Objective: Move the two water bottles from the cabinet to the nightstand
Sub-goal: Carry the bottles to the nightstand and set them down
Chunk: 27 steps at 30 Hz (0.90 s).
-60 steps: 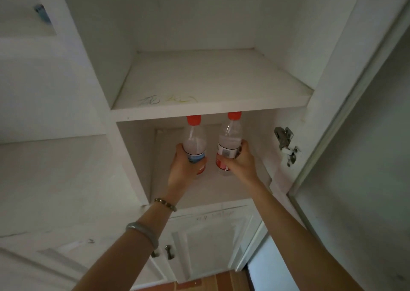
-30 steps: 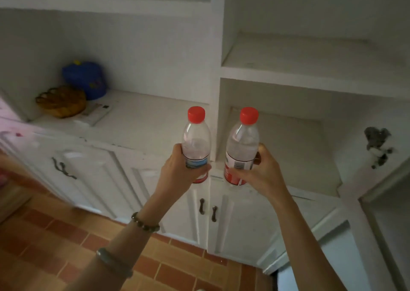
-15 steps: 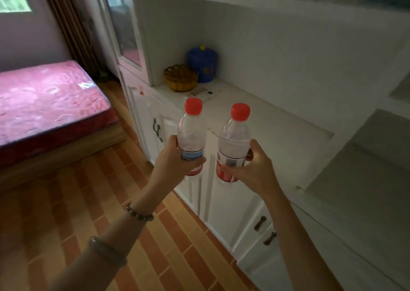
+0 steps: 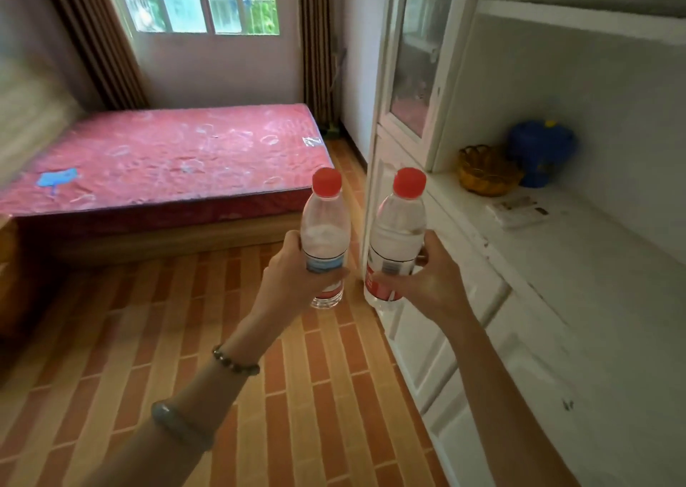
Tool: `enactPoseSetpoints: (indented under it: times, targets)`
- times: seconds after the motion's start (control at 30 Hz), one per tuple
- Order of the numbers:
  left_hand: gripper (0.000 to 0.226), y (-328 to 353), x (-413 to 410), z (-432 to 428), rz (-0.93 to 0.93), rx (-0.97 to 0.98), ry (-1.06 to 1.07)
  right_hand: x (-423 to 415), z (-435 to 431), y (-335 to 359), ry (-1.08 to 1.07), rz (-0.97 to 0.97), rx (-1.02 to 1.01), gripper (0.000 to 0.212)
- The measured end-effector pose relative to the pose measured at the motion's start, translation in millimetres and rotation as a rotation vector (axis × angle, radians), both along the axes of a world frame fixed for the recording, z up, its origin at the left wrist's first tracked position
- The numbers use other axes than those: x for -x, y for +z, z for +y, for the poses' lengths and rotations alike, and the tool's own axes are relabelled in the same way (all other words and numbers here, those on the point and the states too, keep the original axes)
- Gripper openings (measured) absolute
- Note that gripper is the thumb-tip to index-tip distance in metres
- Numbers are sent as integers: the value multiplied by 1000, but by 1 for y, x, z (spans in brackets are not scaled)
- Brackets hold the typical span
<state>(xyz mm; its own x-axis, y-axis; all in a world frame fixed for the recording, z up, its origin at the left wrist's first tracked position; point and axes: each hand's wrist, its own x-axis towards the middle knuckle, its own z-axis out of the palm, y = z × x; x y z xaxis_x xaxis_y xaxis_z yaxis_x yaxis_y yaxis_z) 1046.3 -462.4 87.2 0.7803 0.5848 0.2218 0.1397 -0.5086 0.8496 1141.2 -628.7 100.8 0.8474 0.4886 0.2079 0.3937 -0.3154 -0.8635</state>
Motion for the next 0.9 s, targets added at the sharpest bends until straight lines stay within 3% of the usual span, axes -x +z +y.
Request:
enactPoseSetpoints:
  times: [0.5, 0.9]
  targets:
    - [63, -13, 81, 187, 39, 12, 566, 7, 254, -12, 520, 10, -10, 69]
    - [68, -7, 80, 366, 45, 35, 838, -15, 485, -6, 817, 102, -49, 63]
